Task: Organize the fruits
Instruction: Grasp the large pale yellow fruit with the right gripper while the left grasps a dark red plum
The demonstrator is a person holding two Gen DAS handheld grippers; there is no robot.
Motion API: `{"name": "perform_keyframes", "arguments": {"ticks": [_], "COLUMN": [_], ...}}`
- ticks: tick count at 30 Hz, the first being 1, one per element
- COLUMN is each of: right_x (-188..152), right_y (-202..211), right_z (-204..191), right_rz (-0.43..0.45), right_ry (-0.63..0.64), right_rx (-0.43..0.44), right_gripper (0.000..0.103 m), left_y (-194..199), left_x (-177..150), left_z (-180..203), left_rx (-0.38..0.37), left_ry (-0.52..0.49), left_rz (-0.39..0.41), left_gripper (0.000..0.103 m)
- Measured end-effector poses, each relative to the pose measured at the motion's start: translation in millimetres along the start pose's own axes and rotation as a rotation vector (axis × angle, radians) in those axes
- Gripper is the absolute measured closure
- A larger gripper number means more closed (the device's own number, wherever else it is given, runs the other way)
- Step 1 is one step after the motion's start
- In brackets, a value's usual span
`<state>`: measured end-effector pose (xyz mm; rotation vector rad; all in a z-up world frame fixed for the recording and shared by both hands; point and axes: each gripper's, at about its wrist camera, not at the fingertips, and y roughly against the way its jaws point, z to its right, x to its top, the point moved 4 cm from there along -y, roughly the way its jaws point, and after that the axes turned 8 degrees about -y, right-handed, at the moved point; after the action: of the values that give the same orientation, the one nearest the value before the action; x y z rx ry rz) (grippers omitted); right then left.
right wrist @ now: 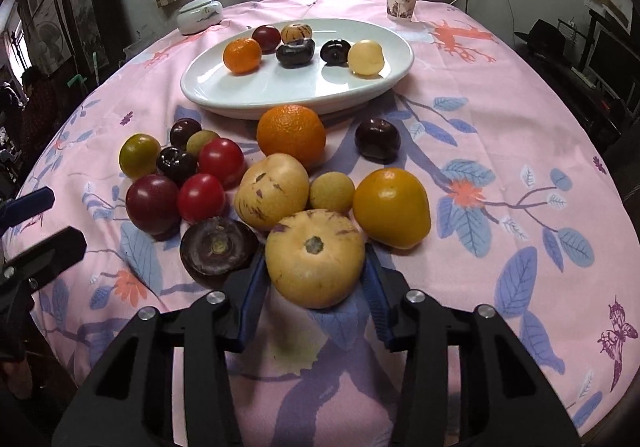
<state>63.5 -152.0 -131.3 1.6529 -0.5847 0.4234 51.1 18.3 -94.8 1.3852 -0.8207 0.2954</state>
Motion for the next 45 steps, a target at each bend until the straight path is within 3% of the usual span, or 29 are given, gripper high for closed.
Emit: {"name": "perform_keyframes", "arguments": {"ticks": [8,11,12,13,19,21,34,45], "right_x": [-5,-8,-8,-9,-14,-14,-14,-15], "right_y": [29,38,40,42,46,47,58,66], "right_z": [19,30,32,35,44,44,8,-10], "right_rz": [0.001,0.011,0.013,0.016,0.012,0.008,0.022,0.039], "right_ry": [-0.076,-0.103,-0.11,-0.118,-0.137,-0.141,-0.076,-0.04], "right_rx": [0.058,0.065,0.07,0.077,0.092,0.095,0.119,0.107], "right_gripper": [0.057,0.057,0.057,0.057,0.057,0.057,0.057,0.057], "left_y": [-24,-37,-45,-53,-65,-63,-5,17], "left_x": [7,7,7,7,17,18,6,1], "left_z": [17,21,22,24,29,27,23,16], "left_rx": [-0.003,-0.006,-0.021,-0.058,-0.042,-0.078,-0.108,-0.12], "left_ry": [-0.049,-0.053,-0.05,-0.043,-0.042,-0.013,-0.014,-0.011], "left_rz": [-0.023,-0.045,-0.066,-0.09,-0.084,-0.081,0.009,0.053], "left_gripper": [0.003,0.021,0.041,0.052,0.054,0.064,0.065,0.065]}}
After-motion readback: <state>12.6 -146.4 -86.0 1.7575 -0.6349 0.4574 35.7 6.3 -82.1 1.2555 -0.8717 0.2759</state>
